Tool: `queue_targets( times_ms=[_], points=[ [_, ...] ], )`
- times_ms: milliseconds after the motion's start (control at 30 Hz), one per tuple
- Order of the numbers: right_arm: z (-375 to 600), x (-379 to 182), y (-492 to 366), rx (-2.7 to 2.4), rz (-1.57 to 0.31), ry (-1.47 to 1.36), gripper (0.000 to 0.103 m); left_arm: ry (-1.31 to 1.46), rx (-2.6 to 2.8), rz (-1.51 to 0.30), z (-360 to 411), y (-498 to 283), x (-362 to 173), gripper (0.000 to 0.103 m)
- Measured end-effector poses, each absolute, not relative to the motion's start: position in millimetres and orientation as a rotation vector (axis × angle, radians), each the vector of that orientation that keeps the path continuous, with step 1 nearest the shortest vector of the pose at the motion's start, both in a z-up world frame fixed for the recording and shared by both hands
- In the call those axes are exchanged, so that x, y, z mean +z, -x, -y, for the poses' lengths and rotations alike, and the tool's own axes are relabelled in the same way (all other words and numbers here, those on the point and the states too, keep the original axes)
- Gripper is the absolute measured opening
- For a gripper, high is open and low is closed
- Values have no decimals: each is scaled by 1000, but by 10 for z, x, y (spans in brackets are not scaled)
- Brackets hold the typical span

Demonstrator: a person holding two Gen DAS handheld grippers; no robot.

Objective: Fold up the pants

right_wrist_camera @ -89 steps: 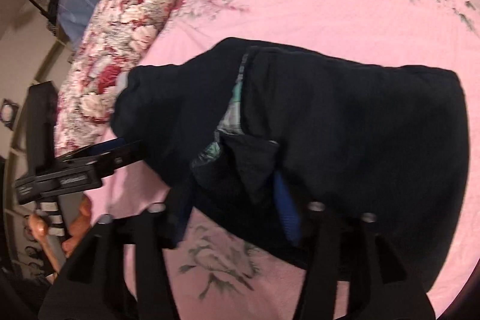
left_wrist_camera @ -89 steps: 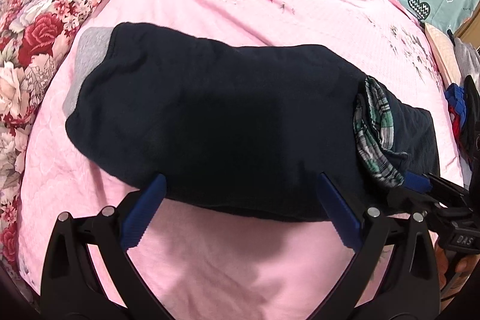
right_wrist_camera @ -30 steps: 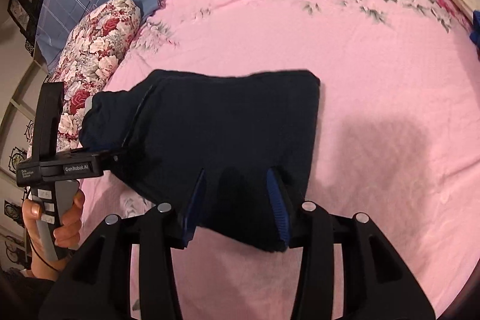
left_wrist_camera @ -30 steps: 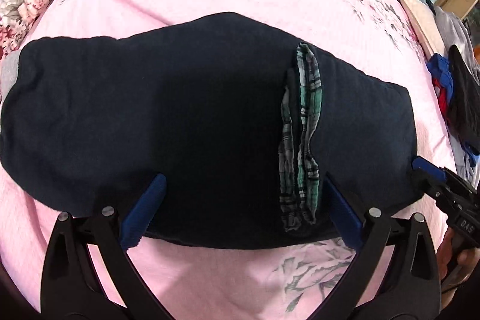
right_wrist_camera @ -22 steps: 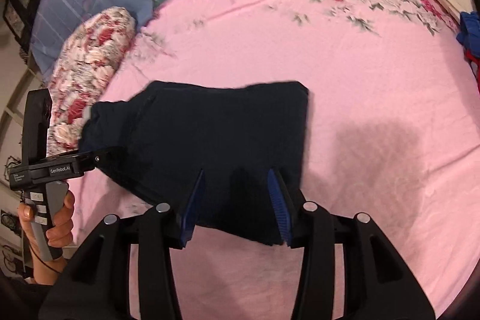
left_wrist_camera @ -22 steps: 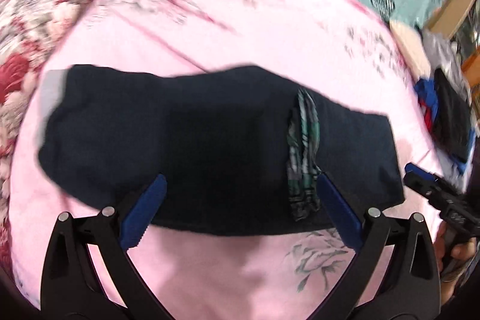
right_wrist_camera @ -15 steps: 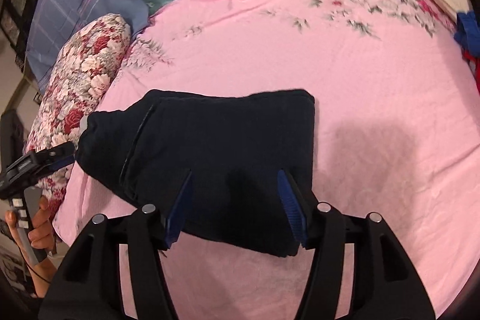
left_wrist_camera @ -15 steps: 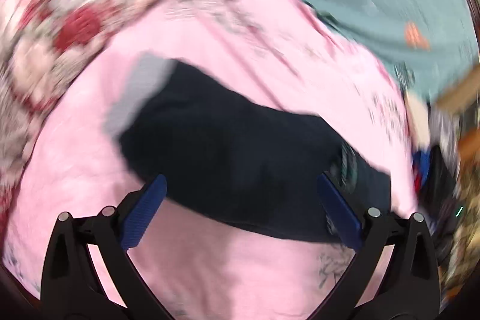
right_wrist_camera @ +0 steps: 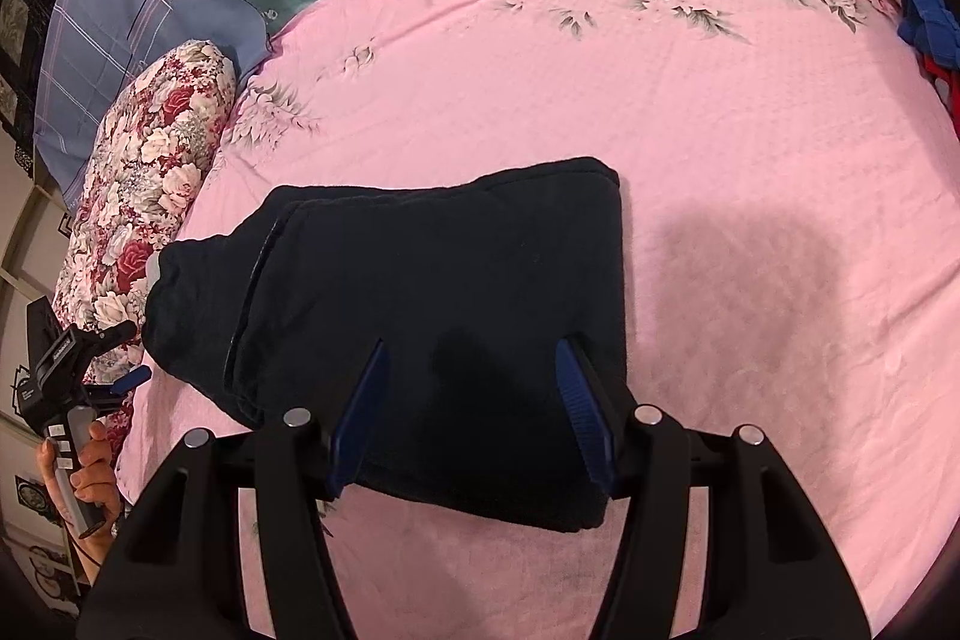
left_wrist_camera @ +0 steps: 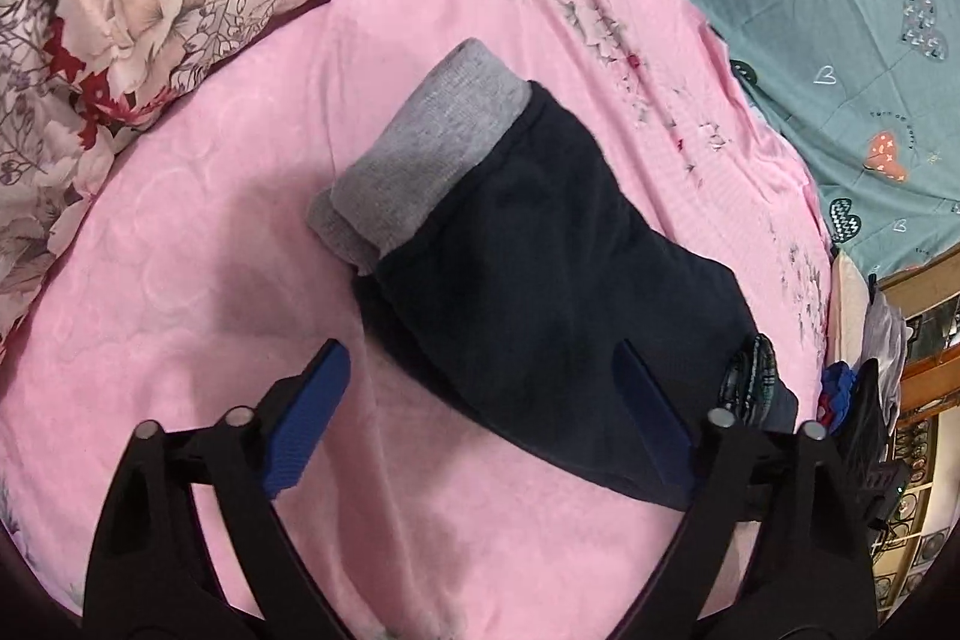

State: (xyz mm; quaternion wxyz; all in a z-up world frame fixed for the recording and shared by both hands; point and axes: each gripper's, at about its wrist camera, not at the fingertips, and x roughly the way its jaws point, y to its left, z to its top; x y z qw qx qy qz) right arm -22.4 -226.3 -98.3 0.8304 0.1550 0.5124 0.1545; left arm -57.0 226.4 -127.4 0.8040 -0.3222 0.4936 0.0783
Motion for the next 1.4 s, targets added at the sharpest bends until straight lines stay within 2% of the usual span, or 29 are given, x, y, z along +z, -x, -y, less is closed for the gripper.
queue_targets(
  times_ms=[67, 633, 667, 700, 733, 767, 800, 1000, 1167, 1400],
  points=[
    [2254, -983, 209, 330, -1090, -327, 59, 700, 187, -1072, -2305, 550, -1324, 73],
    [2222, -1015, 100, 343, -1102, -327, 59, 727, 242, -1057, -2492, 171, -1431, 72],
    [2220, -1015, 99, 344, -1100, -328, 59, 707, 260, -1062, -2470, 165, -1423, 65],
    [2217, -1015, 102, 345, -1099, -326, 59, 676, 279, -1064, -2432, 166, -1402, 50],
    [2221, -1017, 106, 346, -1098, -328, 59, 658, 273, -1059, -2391, 172, -1371, 44],
    [2227, -1018, 109, 347, -1096, -333, 59, 626, 278, -1047, -2344, 186, -1320, 32],
    [2231, -1017, 115, 349, -1094, -338, 59, 581, 282, -1036, -2271, 200, -1241, 25],
    [2261, -1018, 133, 371, -1082, -351, 59, 418, 200, -952, -1767, 292, -679, 24],
    [2298, -1013, 191, 408, -1074, -366, 59, 269, 70, -878, -1047, 303, -228, 24],
    [2467, -1003, 299, 426, -1056, -390, 59, 125, -84, -927, -54, 169, -305, 24]
  ],
)
